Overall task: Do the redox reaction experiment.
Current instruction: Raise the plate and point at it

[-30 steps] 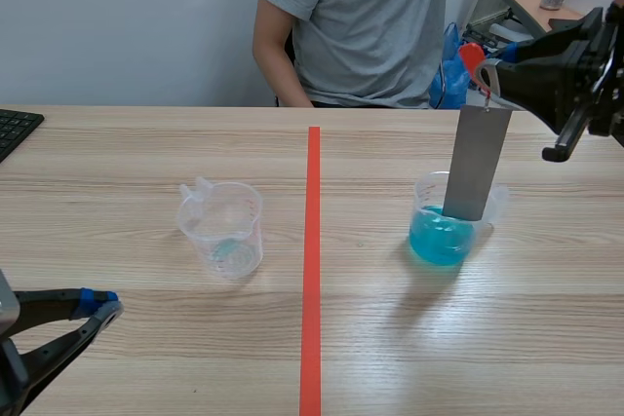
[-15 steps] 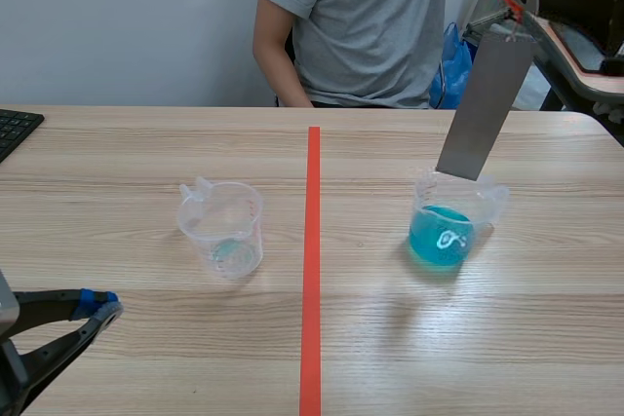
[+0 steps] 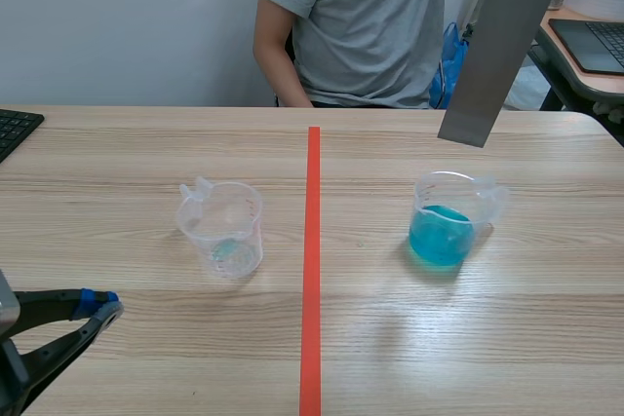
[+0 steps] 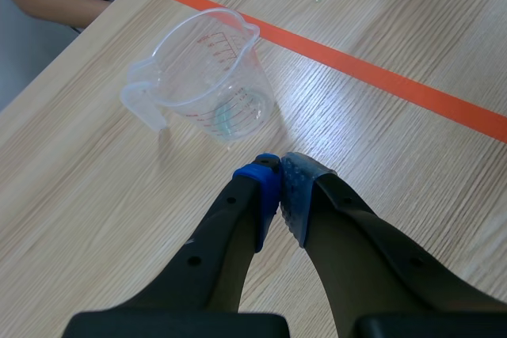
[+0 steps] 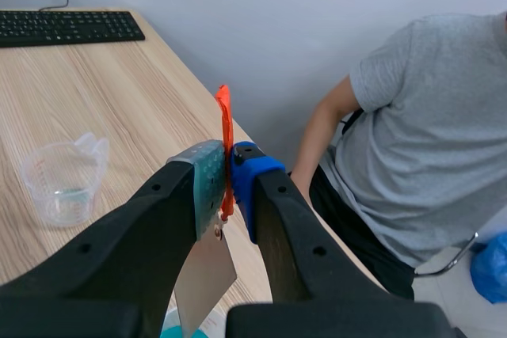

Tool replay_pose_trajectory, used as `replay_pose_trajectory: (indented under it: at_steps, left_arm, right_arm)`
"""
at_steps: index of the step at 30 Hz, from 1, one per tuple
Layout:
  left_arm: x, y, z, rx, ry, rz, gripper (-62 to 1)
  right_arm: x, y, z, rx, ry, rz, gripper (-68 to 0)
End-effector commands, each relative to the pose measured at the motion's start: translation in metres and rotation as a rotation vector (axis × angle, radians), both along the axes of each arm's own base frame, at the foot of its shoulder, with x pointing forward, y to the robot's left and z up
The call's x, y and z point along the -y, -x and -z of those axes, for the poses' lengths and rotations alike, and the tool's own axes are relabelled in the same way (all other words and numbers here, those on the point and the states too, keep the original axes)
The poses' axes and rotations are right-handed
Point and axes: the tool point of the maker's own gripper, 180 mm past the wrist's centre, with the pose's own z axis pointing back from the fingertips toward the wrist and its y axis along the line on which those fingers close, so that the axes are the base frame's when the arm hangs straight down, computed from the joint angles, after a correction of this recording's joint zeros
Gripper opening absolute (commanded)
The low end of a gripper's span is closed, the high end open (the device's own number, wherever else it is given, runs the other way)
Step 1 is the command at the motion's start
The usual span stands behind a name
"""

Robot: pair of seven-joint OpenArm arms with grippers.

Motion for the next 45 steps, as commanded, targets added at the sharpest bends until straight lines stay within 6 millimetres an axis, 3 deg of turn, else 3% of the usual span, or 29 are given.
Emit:
replay_pose_trajectory:
  at_steps: [1, 18, 29, 37, 45]
  left_arm:
    - [0.003, -0.003, -0.008, 0.026, 0.024, -0.003, -59.1]
    - [0.003, -0.003, -0.013, 0.052, 0.017, 0.046, -59.1]
    - [0.002, -0.04, -0.045, 0.158, 0.057, 0.054, -59.1]
    - [0.019, -0.057, -0.063, 0.209, 0.108, 0.099, -59.1]
    - [0.054, -0.068, -0.069, 0.196, 0.161, 0.161, -59.1]
  right_arm:
    - [0.002, 0.001, -0.012, 0.031, -0.005, -0.007, -66.9]
    - [0.001, 0.0, -0.01, 0.025, -0.005, -0.005, -66.9]
    - [0.002, 0.0, -0.009, 0.021, -0.001, -0.003, -66.9]
    - [0.002, 0.0, -0.008, 0.015, 0.002, -0.001, -66.9]
    - [0.002, 0.0, -0.008, 0.015, 0.003, -0.001, -66.9]
